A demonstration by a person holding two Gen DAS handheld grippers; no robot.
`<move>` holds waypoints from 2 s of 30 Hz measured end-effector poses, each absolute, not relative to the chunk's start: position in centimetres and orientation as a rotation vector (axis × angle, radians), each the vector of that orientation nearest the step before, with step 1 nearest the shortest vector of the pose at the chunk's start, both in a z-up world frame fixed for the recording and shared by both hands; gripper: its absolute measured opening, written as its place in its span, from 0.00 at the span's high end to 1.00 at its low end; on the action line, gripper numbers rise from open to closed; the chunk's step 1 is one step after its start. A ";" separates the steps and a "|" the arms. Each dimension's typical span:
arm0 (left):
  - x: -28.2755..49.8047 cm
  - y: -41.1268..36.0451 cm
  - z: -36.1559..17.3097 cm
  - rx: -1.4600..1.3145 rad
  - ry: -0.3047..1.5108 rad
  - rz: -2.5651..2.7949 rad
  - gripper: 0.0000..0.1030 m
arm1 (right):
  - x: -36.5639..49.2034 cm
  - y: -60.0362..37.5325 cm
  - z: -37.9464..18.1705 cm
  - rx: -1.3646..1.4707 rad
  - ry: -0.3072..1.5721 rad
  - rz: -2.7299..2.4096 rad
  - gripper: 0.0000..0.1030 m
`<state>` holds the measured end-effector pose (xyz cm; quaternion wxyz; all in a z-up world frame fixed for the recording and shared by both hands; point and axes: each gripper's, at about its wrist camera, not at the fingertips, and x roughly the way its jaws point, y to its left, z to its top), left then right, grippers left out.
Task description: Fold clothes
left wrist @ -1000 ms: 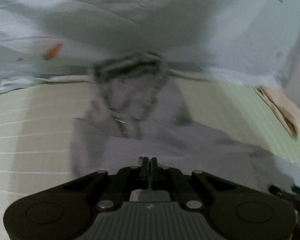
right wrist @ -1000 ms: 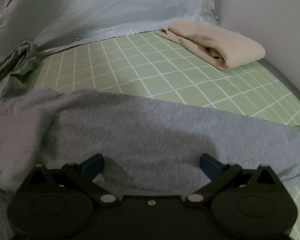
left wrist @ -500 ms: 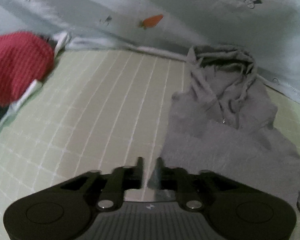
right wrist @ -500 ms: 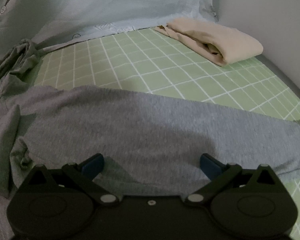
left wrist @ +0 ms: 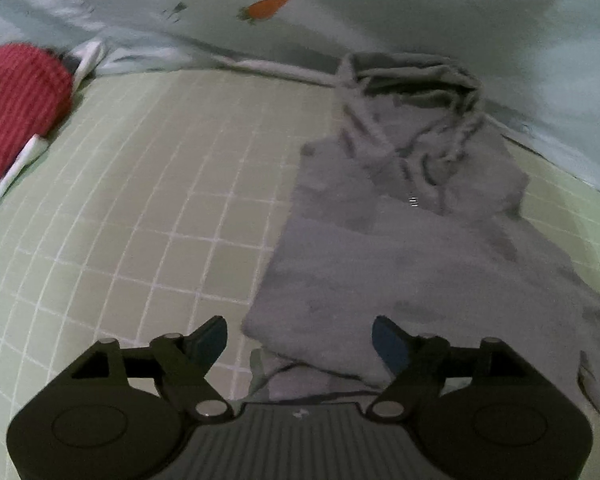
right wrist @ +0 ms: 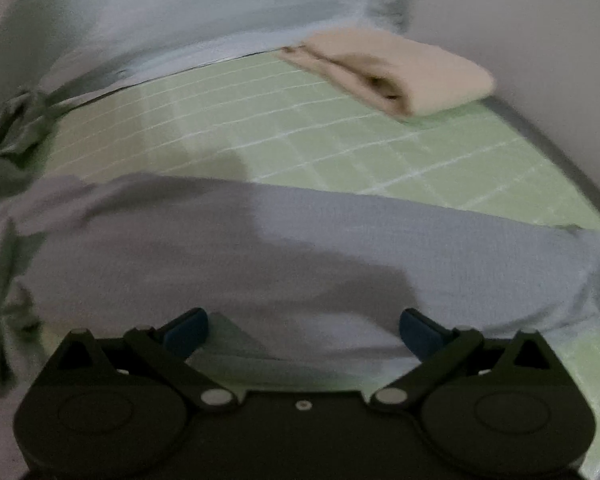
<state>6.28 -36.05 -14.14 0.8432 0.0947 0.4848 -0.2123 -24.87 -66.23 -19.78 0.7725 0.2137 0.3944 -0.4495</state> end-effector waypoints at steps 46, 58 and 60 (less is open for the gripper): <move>-0.3 -33.3 -7.9 0.112 0.926 -0.492 0.14 | -37.6 -71.5 -22.6 1.174 0.214 -0.878 0.83; 0.9 -28.6 -7.5 0.067 0.902 -0.495 0.14 | -18.0 -64.5 -18.0 1.305 0.183 -0.217 0.86; 1.0 -28.0 -7.5 0.074 0.899 -0.493 0.14 | -14.7 -62.7 -17.7 1.315 0.217 -0.138 0.86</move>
